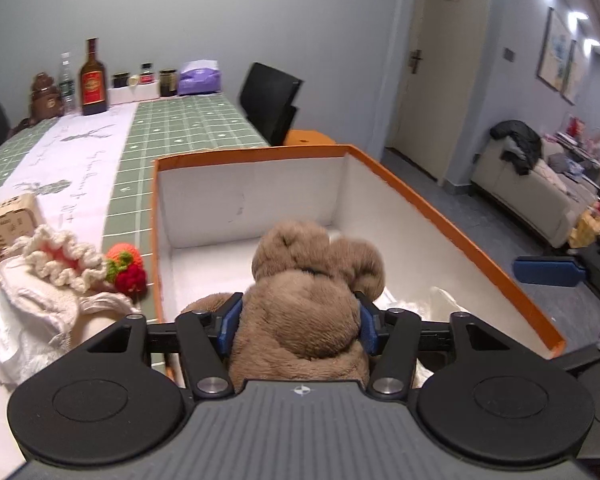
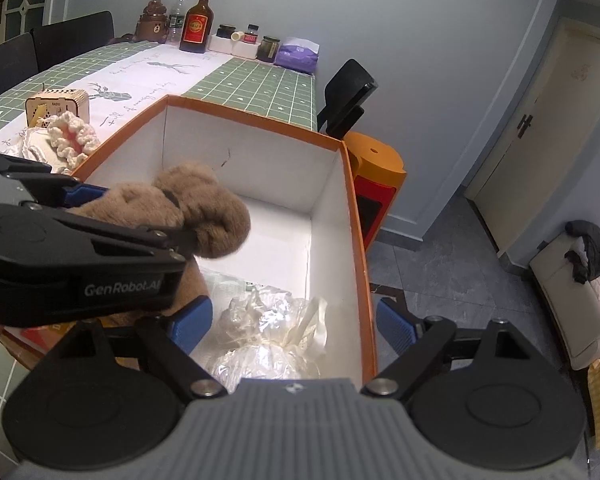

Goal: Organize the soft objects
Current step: 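Carry the bear and foil bundle into the orange box and release them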

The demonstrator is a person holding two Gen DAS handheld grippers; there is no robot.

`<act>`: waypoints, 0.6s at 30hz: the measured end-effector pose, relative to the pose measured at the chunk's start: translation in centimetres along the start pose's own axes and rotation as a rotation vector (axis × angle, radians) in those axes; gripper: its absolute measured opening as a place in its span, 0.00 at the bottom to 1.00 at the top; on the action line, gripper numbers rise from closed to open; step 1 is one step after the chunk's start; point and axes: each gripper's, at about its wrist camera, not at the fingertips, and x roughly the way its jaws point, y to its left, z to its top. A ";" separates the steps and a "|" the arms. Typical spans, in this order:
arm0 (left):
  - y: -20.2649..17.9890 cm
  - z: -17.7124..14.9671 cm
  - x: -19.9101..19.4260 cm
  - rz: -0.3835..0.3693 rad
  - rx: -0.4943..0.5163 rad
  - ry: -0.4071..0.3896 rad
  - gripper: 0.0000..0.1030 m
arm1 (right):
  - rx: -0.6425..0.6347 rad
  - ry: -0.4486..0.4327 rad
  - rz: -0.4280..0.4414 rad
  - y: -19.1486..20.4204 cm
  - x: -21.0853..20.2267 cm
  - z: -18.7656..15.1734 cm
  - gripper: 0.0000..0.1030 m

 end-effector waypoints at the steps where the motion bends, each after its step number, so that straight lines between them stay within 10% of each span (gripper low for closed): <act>1: 0.0 -0.1 -0.2 -0.016 0.006 -0.006 0.73 | 0.001 0.003 0.002 0.0 0.0 -0.1 0.85; 3: -0.2 -0.2 -0.6 -0.033 0.038 -0.019 0.88 | -0.002 0.003 -0.001 0.0 -0.1 -0.4 0.85; 15: 4.0 -0.2 -6.9 0.114 0.026 -0.219 0.88 | 0.140 -0.044 0.139 -0.8 -1.8 0.6 0.82; 18: 4.7 -0.6 -7.3 0.189 0.044 -0.237 0.88 | 0.122 -0.067 0.159 0.4 -2.1 1.2 0.54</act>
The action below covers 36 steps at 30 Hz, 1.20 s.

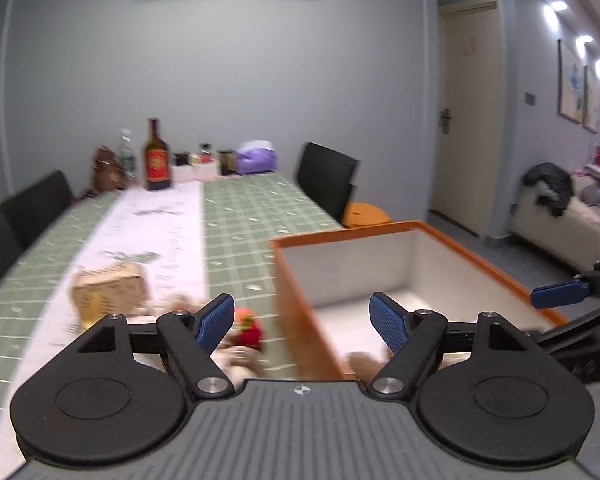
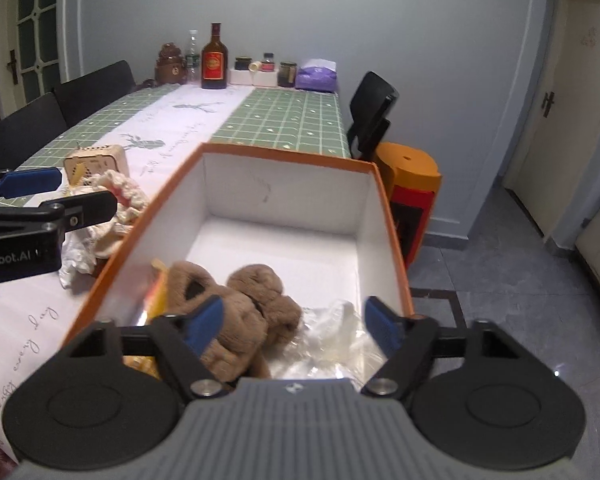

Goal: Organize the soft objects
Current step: 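Carry the bear and foil bundle into the orange box and release them, then move both grippers back toward the white tissue and beige pad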

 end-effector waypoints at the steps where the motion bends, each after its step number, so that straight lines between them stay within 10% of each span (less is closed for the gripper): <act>1: 0.2 -0.1 0.1 0.014 0.004 0.001 0.88 | -0.004 0.002 0.010 0.4 0.1 0.2 0.39; 4: 0.8 -0.5 0.5 0.026 -0.010 0.022 0.87 | -0.020 0.031 0.086 2.1 0.8 0.6 0.21; 14: 3.2 -1.1 0.9 0.006 -0.123 0.097 0.84 | -0.169 0.227 0.061 6.2 6.0 -0.1 0.20; 21: 3.3 -1.4 1.0 0.015 -0.129 0.102 0.84 | -0.047 0.363 0.047 4.0 8.7 -0.7 0.21; 36: 6.1 -1.1 -0.9 0.040 -0.184 0.077 0.84 | 0.044 0.157 -0.072 4.4 3.5 -0.1 0.46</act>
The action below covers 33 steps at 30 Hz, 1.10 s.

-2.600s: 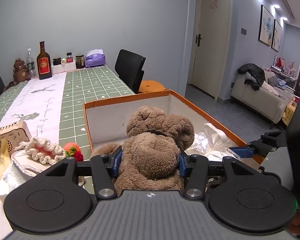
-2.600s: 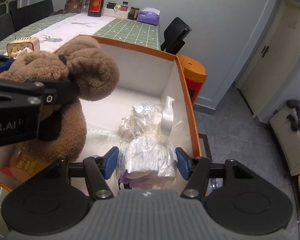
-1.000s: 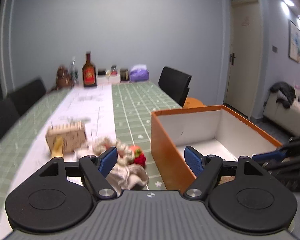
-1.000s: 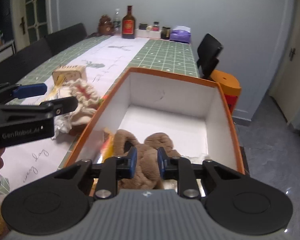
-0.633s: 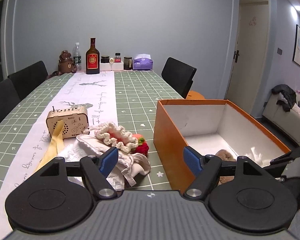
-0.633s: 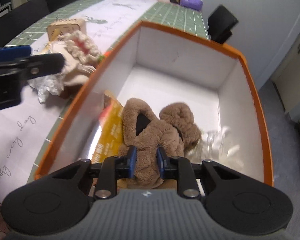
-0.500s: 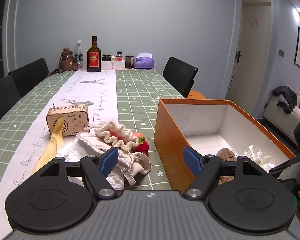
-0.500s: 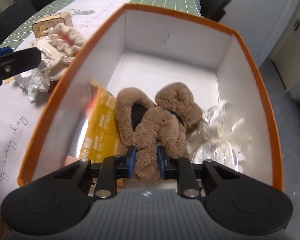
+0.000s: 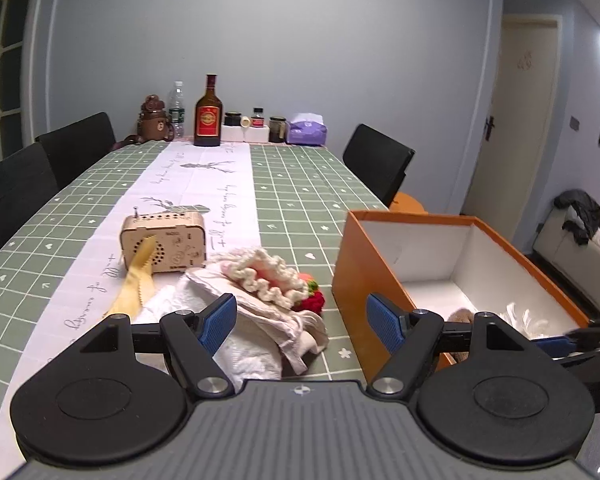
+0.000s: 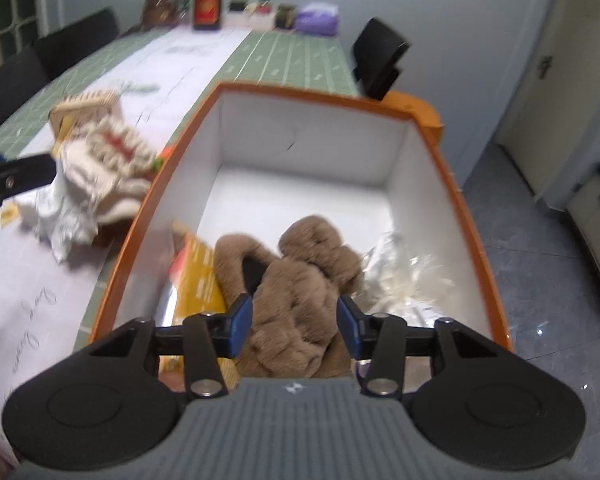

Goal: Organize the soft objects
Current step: 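Move both grippers back toward the white tissue and beige pad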

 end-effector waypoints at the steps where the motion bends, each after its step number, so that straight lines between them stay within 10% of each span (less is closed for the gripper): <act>1: 0.2 0.1 -0.1 -0.002 -0.005 -0.004 0.84 | 0.031 -0.024 0.008 -0.3 -0.7 -0.1 0.47; 13: 3.0 0.5 -3.4 0.002 -0.035 -0.074 0.84 | 0.210 -0.364 -0.064 1.6 -8.6 -2.2 0.68; 20: 4.9 -0.3 -4.1 0.048 -0.001 -0.062 0.85 | 0.168 -0.419 0.018 5.1 -9.3 -2.0 0.85; 33: 9.1 -2.0 -3.3 0.123 -0.035 -0.059 0.85 | 0.063 -0.416 0.066 11.7 -6.1 -1.3 0.85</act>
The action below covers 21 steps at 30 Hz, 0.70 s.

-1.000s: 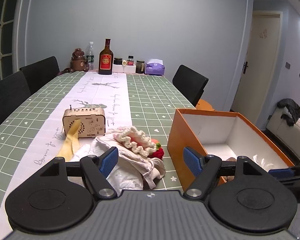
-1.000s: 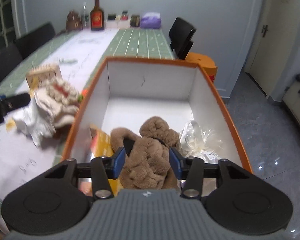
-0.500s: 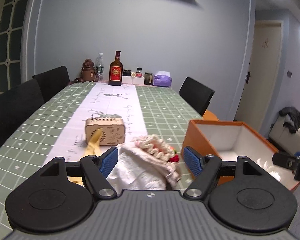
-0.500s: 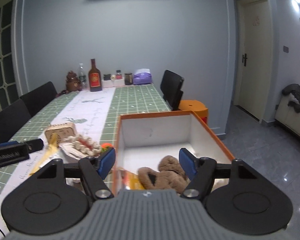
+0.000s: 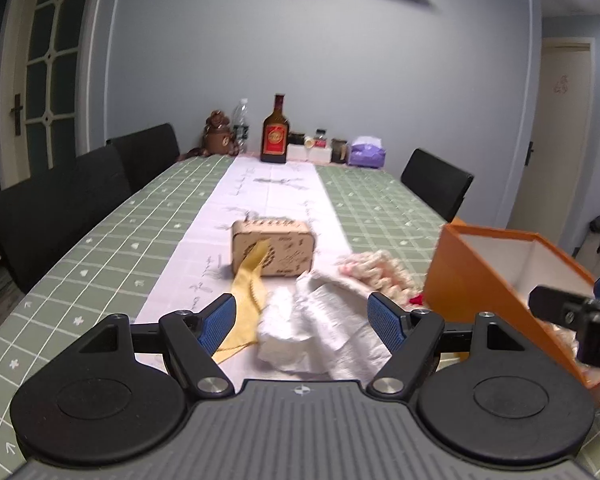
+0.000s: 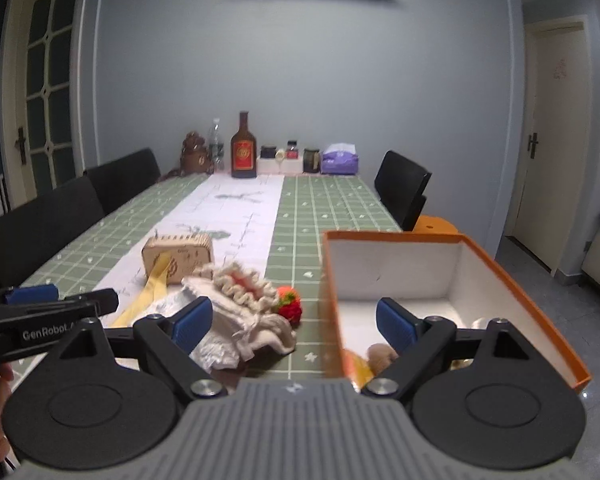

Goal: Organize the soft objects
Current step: 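Move both grippers back toward the white tissue and beige pad, then grasp the beige oval fabric pad with the right gripper and lift it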

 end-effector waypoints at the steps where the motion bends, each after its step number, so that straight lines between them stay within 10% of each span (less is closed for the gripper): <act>1: 0.3 -0.2 0.3 0.015 -0.003 0.009 0.85 | -0.016 0.012 0.005 0.6 0.5 -0.2 0.85; 21: 2.6 -3.4 6.8 0.003 0.073 0.107 0.85 | -0.083 0.168 -0.012 5.4 11.3 -2.2 0.73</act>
